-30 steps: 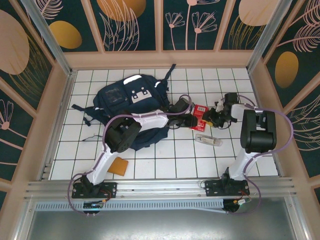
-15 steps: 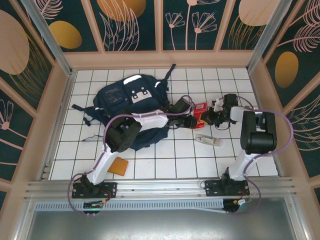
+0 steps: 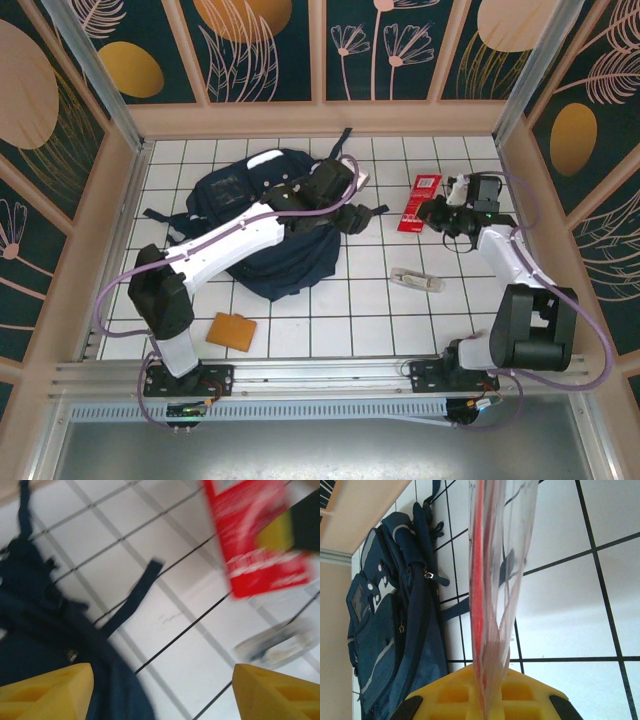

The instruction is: Pack books, pencil case, and school supplies into a backpack

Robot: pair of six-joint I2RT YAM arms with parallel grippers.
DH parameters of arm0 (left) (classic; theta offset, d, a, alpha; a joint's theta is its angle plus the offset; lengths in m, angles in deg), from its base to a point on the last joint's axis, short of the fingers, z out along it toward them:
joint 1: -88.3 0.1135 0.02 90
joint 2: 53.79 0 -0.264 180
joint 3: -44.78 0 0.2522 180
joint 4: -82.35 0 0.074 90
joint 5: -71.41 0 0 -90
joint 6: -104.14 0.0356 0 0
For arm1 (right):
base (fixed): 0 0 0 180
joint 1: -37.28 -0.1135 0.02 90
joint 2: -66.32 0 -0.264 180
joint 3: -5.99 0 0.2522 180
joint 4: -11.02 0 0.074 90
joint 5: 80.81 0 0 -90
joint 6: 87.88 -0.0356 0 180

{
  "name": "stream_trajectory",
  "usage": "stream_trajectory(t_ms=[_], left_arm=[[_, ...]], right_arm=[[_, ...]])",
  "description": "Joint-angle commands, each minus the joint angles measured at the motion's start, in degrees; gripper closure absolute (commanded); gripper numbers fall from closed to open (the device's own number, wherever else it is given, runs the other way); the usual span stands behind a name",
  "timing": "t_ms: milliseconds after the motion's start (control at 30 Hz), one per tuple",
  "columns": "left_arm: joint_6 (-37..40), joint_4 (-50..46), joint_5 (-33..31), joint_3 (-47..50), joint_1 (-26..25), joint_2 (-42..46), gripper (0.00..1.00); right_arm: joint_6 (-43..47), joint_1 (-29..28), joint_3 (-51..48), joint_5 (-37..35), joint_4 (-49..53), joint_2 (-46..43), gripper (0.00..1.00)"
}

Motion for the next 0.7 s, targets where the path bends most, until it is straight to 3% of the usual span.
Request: stream_trajectory(t_ms=[0,167,467,533,667], left_arm=[[4.00,-12.64,-7.10,3.91,1.78,-5.59,0.25],[-0.95,-11.76,-10.97,4.03,5.10,-8.28,0.29],[-4.13,-12.69,-16.31,4.98,7.55,-11.55,0.62],[-4.58,-12.89,-15.12,5.09,7.64,-11.52,0.62],[-5.32,-12.37,-9.86,4.68,7.64,-6.82,0.50]], right_arm=[[-0.82,0.09,1.49,-1.11,2.99,-2.39,1.00],[-0.15,-0.28,1.78,-1.20,4.75,-3.88,1.00],[2.00,-0.44,3.56,-0.55,8.32,-4.23,1.00],[2.15,-0.57,4.11,-0.06,8.87,-4.07,1.00],[3.05,-1.07,5.65,-0.22,10.67,-3.88,1.00]])
